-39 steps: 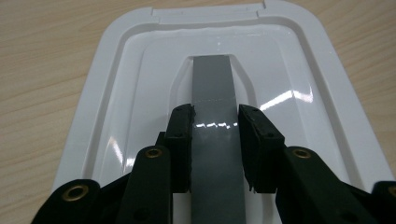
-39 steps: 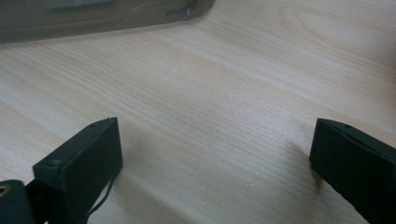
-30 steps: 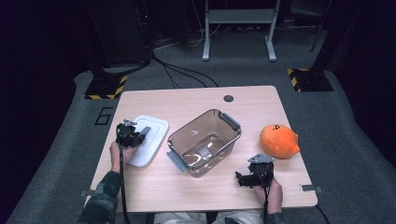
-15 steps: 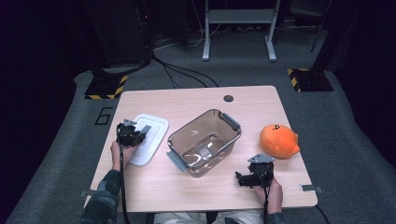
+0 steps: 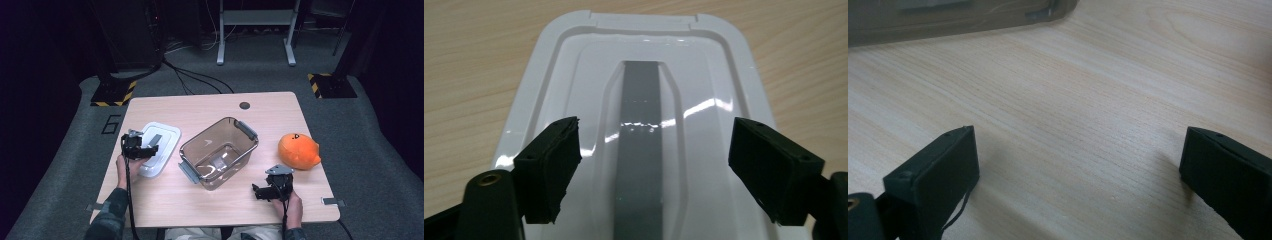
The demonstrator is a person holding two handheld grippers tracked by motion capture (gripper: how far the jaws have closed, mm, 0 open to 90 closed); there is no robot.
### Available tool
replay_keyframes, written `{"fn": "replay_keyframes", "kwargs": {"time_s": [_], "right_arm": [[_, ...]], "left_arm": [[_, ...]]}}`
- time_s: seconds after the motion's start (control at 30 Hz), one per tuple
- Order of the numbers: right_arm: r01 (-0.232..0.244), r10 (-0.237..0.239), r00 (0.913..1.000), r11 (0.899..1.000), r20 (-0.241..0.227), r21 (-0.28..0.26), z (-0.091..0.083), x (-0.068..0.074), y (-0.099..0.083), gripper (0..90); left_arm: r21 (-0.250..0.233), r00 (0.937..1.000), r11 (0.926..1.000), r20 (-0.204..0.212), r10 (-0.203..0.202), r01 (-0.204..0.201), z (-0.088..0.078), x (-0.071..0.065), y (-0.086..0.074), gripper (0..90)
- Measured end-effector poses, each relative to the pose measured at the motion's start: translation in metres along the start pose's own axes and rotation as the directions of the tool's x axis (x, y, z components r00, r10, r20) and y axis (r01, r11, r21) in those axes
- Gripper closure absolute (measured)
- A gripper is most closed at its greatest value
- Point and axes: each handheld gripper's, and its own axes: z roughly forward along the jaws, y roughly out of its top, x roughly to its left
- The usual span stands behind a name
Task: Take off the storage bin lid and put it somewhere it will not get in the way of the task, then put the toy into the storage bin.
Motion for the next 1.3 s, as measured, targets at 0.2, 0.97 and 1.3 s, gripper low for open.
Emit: {"fn": "replay_keyframes", "kwargs": {"time_s": [0.2, 0.97, 1.3], "right_arm": [[0.0, 0.0, 1.0, 1.0, 0.0, 0.0, 0.0, 0.0, 0.0, 1.7], [-0.032, 0.031, 0.9993, 0.999, 0.021, 0.005, 0.003, 0.0, 0.003, 0.0], [-0.031, 0.031, 0.9992, 1.0, 0.023, 0.003, 0.002, 0.0, 0.002, 0.0]], "left_arm": [[-0.018, 0.9989, 0.9989, 0.015, 0.044, -0.044, -0.017, -0.016, -0.005, 15.7], [-0.025, 0.9563, 0.9613, 0.098, 0.276, -0.274, -0.055, -0.096, -0.067, 13.4], [0.006, 0.9408, 0.9546, 0.172, 0.292, -0.298, -0.043, -0.117, -0.086, 11.0]]}}
